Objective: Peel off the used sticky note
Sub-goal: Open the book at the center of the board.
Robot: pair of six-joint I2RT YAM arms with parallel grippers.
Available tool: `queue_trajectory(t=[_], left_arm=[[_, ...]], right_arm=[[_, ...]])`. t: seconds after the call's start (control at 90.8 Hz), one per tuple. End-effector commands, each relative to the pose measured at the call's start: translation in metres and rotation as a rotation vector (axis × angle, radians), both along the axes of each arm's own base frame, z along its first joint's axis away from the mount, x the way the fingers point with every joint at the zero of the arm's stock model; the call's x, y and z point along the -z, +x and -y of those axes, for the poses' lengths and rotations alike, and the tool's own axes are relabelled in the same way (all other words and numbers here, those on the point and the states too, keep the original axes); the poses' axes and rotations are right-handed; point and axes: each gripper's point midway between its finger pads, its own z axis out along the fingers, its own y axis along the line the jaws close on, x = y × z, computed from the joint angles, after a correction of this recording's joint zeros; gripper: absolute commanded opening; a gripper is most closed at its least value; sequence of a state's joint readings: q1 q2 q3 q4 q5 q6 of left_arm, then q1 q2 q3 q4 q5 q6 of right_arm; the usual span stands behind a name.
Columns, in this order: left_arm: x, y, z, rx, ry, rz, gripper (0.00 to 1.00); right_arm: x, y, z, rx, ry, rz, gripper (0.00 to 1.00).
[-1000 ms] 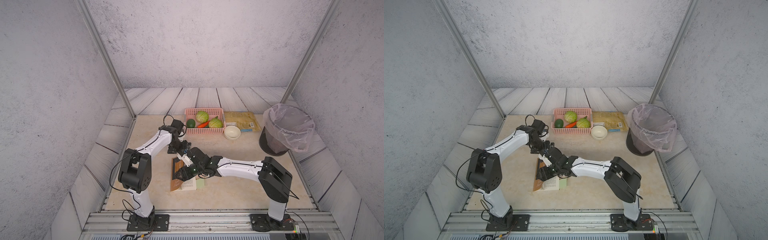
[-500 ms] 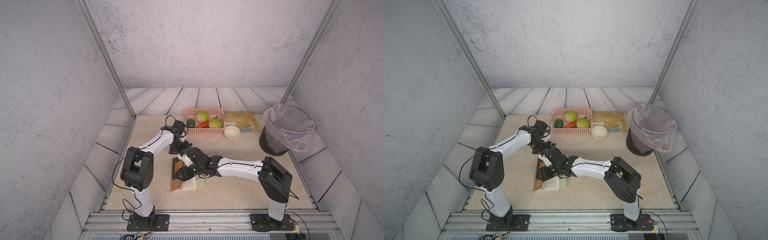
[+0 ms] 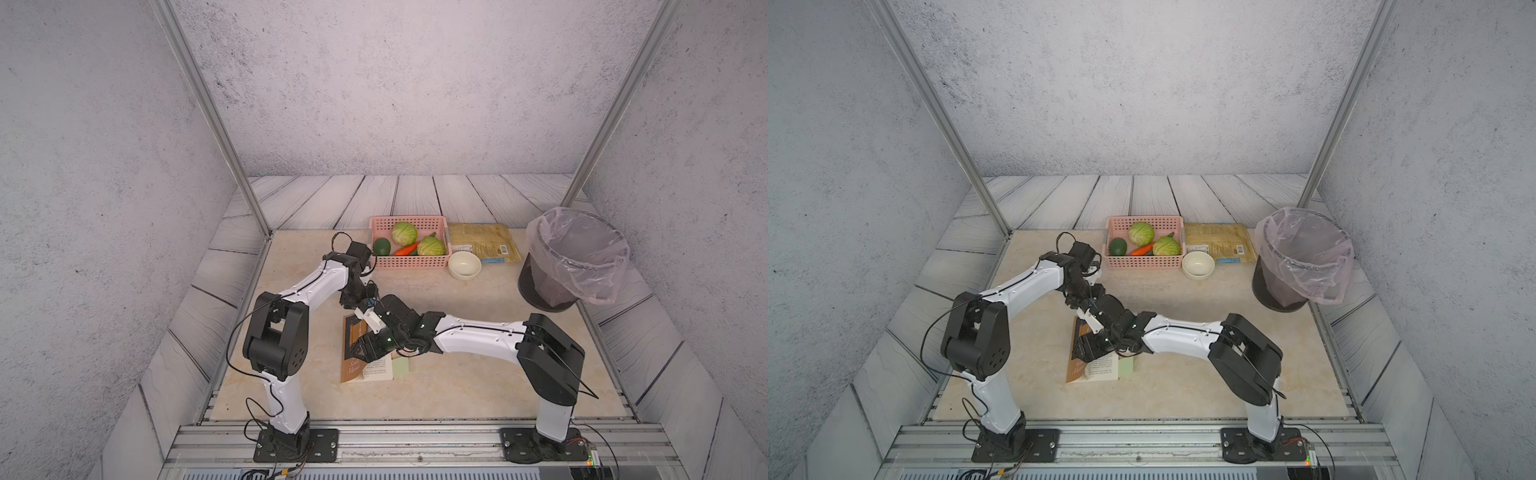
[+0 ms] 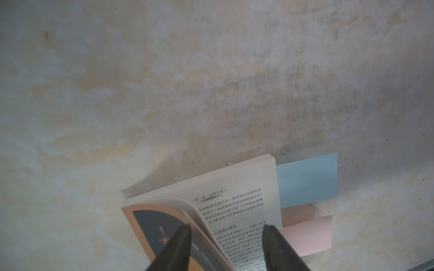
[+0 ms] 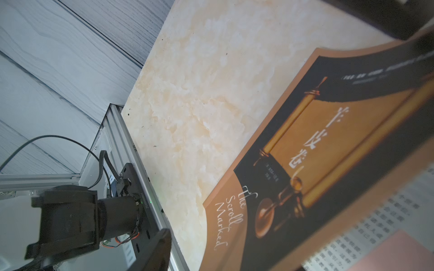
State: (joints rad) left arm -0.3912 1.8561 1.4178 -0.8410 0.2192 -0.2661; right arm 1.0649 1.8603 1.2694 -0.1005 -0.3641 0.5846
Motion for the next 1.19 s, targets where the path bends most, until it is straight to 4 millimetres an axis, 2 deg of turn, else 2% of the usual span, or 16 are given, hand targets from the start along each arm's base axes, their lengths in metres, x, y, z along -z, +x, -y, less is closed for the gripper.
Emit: queue_trajectory(t=[0.0, 0.066, 0.121, 0.286, 0.33, 0.639, 0.782, 0.991, 1.112, 1.178], left_arm=[[-0.006, -0.003, -0.003, 0.014, 0.024, 0.006, 0.44], [-0.006, -0.003, -0.003, 0.016, 0.028, 0.005, 0.36], [-0.007, -0.004, -0.004, 0.021, 0.028, 0.005, 0.26], [-0.011, -0.005, -0.004, 0.029, 0.025, 0.009, 0.08], [-0.014, -0.006, -0.003, 0.035, 0.024, 0.011, 0.00], [-0.036, -0.007, -0.010, 0.060, 0.012, 0.078, 0.00], [-0.046, -0.002, -0.018, 0.092, 0.022, 0.115, 0.00], [-0.054, 0.000, -0.030, 0.108, -0.026, 0.143, 0.00], [-0.050, -0.002, -0.041, 0.081, -0.051, 0.123, 0.00], [-0.047, -0.004, -0.050, 0.057, -0.069, 0.095, 0.00]], right_arm=[[-0.026, 0.001, -0.003, -0.008, 0.039, 0.047, 0.64], [-0.026, 0.000, -0.003, -0.009, 0.040, 0.049, 0.64], [-0.026, 0.000, -0.003, -0.008, 0.042, 0.048, 0.64], [-0.028, 0.001, -0.002, -0.004, 0.043, 0.051, 0.64], [-0.028, 0.002, -0.002, 0.000, 0.042, 0.052, 0.64], [-0.030, 0.002, 0.004, 0.022, 0.044, 0.057, 0.64], [-0.036, -0.002, 0.013, 0.044, 0.057, 0.050, 0.65], [-0.053, -0.010, 0.045, 0.102, 0.048, 0.049, 0.64], [-0.054, -0.010, 0.071, 0.171, 0.011, 0.025, 0.64], [-0.047, -0.010, 0.087, 0.207, -0.022, -0.010, 0.64]])
